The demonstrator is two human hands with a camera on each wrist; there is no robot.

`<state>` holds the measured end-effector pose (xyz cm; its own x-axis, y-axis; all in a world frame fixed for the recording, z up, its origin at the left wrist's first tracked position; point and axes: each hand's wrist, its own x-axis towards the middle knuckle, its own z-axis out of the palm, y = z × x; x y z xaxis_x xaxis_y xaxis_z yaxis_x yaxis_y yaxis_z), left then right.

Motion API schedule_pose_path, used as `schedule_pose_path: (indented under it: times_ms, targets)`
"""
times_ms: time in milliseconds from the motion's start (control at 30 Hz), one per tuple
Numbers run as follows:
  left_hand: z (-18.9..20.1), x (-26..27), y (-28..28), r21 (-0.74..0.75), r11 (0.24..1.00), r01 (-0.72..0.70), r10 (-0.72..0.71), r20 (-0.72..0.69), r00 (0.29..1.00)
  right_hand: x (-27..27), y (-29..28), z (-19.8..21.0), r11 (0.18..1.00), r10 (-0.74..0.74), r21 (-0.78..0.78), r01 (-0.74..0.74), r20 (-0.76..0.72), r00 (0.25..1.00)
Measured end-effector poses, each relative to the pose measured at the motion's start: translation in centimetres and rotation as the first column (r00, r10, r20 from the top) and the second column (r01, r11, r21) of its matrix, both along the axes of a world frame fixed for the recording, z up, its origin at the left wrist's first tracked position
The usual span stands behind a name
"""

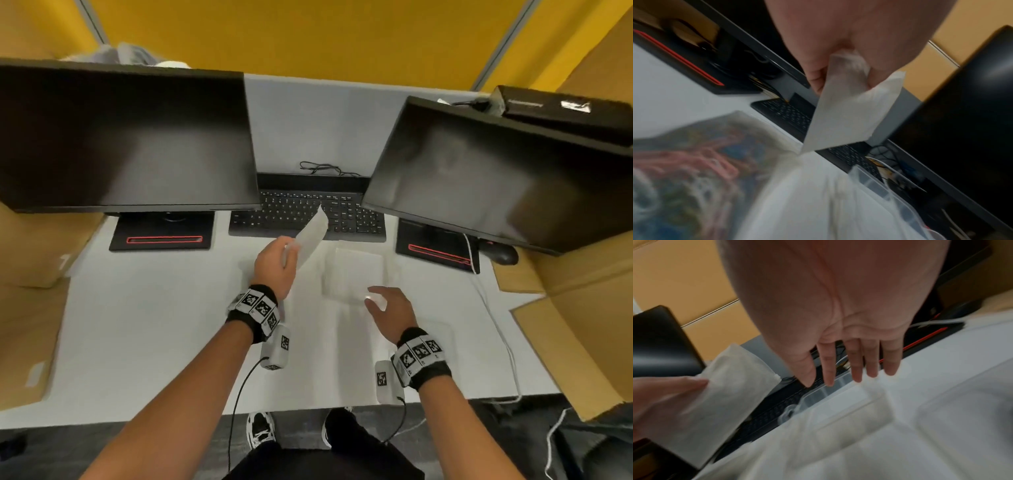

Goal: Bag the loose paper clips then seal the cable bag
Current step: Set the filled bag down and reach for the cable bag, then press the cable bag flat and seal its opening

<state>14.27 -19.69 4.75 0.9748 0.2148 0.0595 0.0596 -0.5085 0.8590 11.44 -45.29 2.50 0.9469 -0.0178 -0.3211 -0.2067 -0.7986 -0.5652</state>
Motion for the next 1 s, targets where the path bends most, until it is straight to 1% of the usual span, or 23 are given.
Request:
schedule_pose_path:
  times_ms: [67, 100, 133, 200, 233, 267, 333, 433, 500, 533, 567, 600, 667, 700, 733, 800, 867, 933, 1000]
  targets:
    - [0.2, 0.5, -2.2, -0.035, 0.997, 0.073, -0.073, 0.011, 0.997, -0.6, -3.2, 0.3, 0.977, -0.18, -0.126, 0.173, -0.042, 0.983]
    - [0.3, 0.7, -3.2, -0.064, 0.993, 0.097, -0.096, 0.014, 0.995, -1.0, -4.9, 0.1, 0.943, -0.283, -0.212, 0.258, -0.101, 0.954]
    - [0.5, 0.9, -4.3, -0.098, 0.99, 0.105, -0.104, 0.018, 0.994, -1.7, -6.4, -0.1, 0.903, -0.376, -0.292, 0.316, -0.176, 0.91]
    - [0.6, 1.4, -6.0, -0.177, 0.98, 0.095, -0.096, 0.006, 0.995, -3.1, -8.4, -1.2, 0.855, -0.478, -0.386, 0.346, -0.327, 0.815]
    - [0.6, 1.8, -6.8, -0.22, 0.972, 0.089, -0.094, -0.01, 0.996, -3.7, -8.9, -2.0, 0.849, -0.494, -0.406, 0.339, -0.378, 0.783]
    - [0.5, 2.2, -7.5, -0.261, 0.962, 0.081, -0.092, -0.028, 0.995, -4.3, -9.1, -2.8, 0.848, -0.496, -0.418, 0.326, -0.407, 0.767]
    - [0.5, 3.0, -8.8, -0.288, 0.955, 0.069, -0.091, -0.066, 0.994, -5.1, -8.9, -3.8, 0.839, -0.492, -0.451, 0.303, -0.394, 0.776]
    - [0.5, 4.3, -10.3, -0.275, 0.96, 0.06, -0.089, -0.092, 0.992, -4.6, -8.7, -3.9, 0.835, -0.487, -0.452, 0.314, -0.339, 0.805]
    - [-0.1, 5.4, -11.1, -0.292, 0.956, 0.001, -0.039, -0.127, 0.991, -3.7, -8.8, -3.4, 0.839, -0.483, -0.444, 0.315, -0.339, 0.807]
    - [-0.3, 5.8, -11.5, -0.33, 0.943, -0.033, -0.024, -0.167, 0.986, -3.3, -9.1, -3.4, 0.84, -0.485, -0.438, 0.32, -0.344, 0.804]
    - [-0.3, 6.1, -11.9, -0.391, 0.918, -0.059, -0.024, -0.203, 0.979, -2.9, -9.4, -3.3, 0.841, -0.49, -0.431, 0.326, -0.355, 0.796]
    - [-0.6, 6.5, -12.2, -0.473, 0.878, -0.073, -0.035, -0.217, 0.975, -2.7, -9.8, -3.3, 0.844, -0.494, -0.423, 0.33, -0.372, 0.786]
    - [-0.7, 6.9, -12.9, -0.61, 0.789, -0.075, -0.069, -0.208, 0.976, -2.6, -10.7, -3.3, 0.85, -0.501, -0.402, 0.341, -0.413, 0.76]
    - [-0.7, 7.1, -13.1, -0.643, 0.763, -0.073, -0.078, -0.203, 0.976, -2.7, -11.3, -3.5, 0.854, -0.5, -0.39, 0.345, -0.43, 0.752]
    - [-0.9, 7.4, -13.3, -0.646, 0.76, -0.073, -0.075, -0.199, 0.977, -2.7, -11.8, -3.6, 0.859, -0.496, -0.374, 0.35, -0.437, 0.75]
    - [-1.0, 7.7, -13.5, -0.553, 0.832, -0.051, -0.05, -0.166, 0.985, -2.7, -12.9, -3.7, 0.872, -0.481, -0.318, 0.371, -0.426, 0.767]
    - [-0.9, 7.9, -13.6, -0.449, 0.893, 0.036, -0.081, -0.083, 0.993, -2.3, -13.9, -3.5, 0.892, -0.45, -0.241, 0.382, -0.401, 0.798]
    - [-0.5, 8.2, -13.6, -0.347, 0.918, 0.192, -0.198, 0.02, 0.98, -2.0, -14.6, -2.8, 0.913, -0.408, -0.173, 0.37, -0.375, 0.832]
    - [-0.3, 8.4, -13.3, -0.239, 0.912, 0.333, -0.324, 0.076, 0.943, -1.7, -15.2, -1.8, 0.933, -0.359, -0.132, 0.334, -0.325, 0.875]
